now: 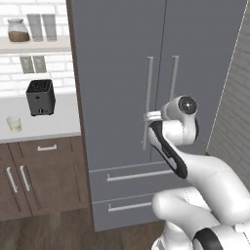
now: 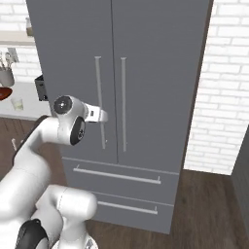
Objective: Grab a lemon wedge from the fridge and one ice cube from the ice bowl, and put them in the glass of lemonade.
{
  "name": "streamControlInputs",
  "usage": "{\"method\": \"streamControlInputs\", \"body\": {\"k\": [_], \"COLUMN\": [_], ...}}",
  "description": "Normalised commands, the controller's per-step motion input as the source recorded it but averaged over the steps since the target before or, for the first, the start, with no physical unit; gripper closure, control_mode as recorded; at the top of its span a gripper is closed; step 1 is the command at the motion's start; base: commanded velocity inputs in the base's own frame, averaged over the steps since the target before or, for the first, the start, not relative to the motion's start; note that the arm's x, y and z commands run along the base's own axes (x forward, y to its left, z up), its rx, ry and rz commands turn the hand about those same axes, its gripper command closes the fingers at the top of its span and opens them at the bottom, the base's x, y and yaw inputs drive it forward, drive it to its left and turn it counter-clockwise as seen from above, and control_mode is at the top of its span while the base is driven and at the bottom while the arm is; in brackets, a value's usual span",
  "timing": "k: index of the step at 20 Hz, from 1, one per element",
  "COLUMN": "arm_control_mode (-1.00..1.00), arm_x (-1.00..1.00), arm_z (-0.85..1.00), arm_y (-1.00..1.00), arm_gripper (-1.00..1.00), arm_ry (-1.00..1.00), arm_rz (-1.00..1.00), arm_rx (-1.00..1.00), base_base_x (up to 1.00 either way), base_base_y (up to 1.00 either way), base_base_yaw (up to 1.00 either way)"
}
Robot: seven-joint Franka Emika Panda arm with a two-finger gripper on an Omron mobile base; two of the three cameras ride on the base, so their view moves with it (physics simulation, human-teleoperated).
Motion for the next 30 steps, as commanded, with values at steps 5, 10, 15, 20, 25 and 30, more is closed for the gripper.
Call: {"method": "streamControlInputs", "body": {"k": [5,10,15,20,25,30], "arm_control_mode": [-1.00,-1.00,-1.00,-1.00,-1.00,-1.00], "arm_x": [0.53,0.58,0.46,0.42,0.16,0.37], "arm_z": [-0.01,-0.10,-0.21,-0.19,-0.17,-0.09], "arm_y": [0.00,0.10,0.24,0.00,-0.19,-0.02], "arm_gripper": [-1.00,-1.00,-1.00,-1.00,-1.00,-1.00], "arm_ry": [0.00,0.00,0.00,-0.05,-0.11,-0.05], "arm_rz": [0.00,0.00,0.00,0.00,0.00,0.00], "arm_rx": [0.00,0.00,0.00,0.00,0.00,0.00], "base_base_x": [0.00,0.00,0.00,0.00,0.00,0.00], "base_base_y": [0.00,0.00,0.00,0.00,0.00,0.00], "base_base_yaw": [0.00,0.00,0.00,0.00,0.00,0.00]}}
